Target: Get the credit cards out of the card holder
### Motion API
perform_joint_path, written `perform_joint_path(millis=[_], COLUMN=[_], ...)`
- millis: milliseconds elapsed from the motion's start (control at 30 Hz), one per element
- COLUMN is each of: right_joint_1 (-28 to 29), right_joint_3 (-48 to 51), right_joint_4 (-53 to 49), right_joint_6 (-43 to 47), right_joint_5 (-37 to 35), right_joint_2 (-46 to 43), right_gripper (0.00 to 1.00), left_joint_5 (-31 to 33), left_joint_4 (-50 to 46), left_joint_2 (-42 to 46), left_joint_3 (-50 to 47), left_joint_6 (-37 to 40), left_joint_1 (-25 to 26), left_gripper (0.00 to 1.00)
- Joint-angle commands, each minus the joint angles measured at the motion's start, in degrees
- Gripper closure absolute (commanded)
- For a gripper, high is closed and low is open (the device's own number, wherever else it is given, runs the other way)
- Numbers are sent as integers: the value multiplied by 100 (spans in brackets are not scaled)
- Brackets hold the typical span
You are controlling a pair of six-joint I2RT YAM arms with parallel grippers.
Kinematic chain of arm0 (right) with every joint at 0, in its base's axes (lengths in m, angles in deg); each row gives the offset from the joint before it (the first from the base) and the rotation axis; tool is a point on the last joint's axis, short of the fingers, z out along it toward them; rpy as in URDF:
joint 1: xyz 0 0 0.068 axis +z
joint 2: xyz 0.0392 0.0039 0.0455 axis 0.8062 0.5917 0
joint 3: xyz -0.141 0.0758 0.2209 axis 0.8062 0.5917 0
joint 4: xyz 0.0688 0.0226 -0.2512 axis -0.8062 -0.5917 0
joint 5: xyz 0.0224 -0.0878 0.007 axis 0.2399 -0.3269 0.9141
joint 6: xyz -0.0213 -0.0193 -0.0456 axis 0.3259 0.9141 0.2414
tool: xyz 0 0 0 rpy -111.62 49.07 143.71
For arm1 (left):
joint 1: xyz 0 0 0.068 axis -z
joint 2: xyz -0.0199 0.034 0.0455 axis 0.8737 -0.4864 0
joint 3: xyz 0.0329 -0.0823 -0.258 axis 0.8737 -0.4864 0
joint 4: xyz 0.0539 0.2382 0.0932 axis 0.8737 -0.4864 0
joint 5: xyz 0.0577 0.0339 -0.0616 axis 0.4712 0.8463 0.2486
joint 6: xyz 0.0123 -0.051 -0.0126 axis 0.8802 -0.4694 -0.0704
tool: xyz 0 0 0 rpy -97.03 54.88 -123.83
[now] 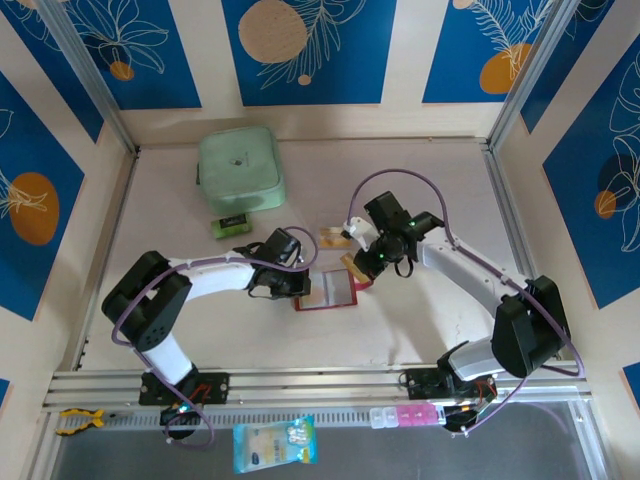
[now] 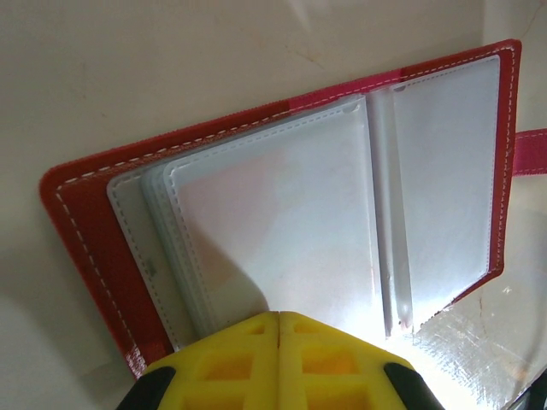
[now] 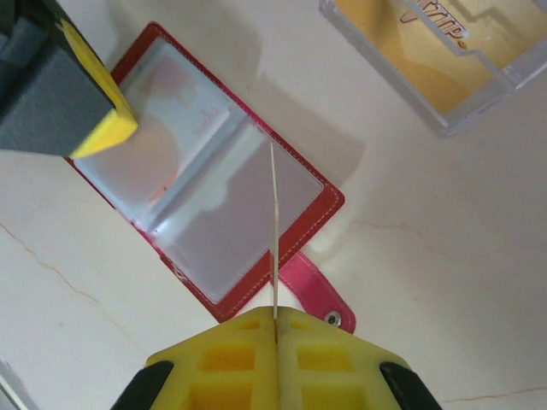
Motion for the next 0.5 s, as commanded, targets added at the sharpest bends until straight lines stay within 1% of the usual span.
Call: perform_joint_path(millis=[0,100,233,467], right_joint_1=[-69,-159,-300,-433], right_joint_3=[-330,-607,-1209,-2188], right_joint_4=[-330,-423,-674,-1023], right_joint_6=[1133,1659,2137,2953], right_joint_5=[-297,-123,46,511], right_joint_2=[162,393,848,1549], right_gripper=[100,100,100,100], left_joint_5=[209,234,266,-8], left_joint_4=[-268,-248,-271,-16], left_joint_2=[74,46,42,189], left_joint_3=[-26,-37,-63,-115], left_joint_6=[115,129,167,41], left_joint_1=[-55,-62,-72,-75], left_gripper=[96,95,94,90])
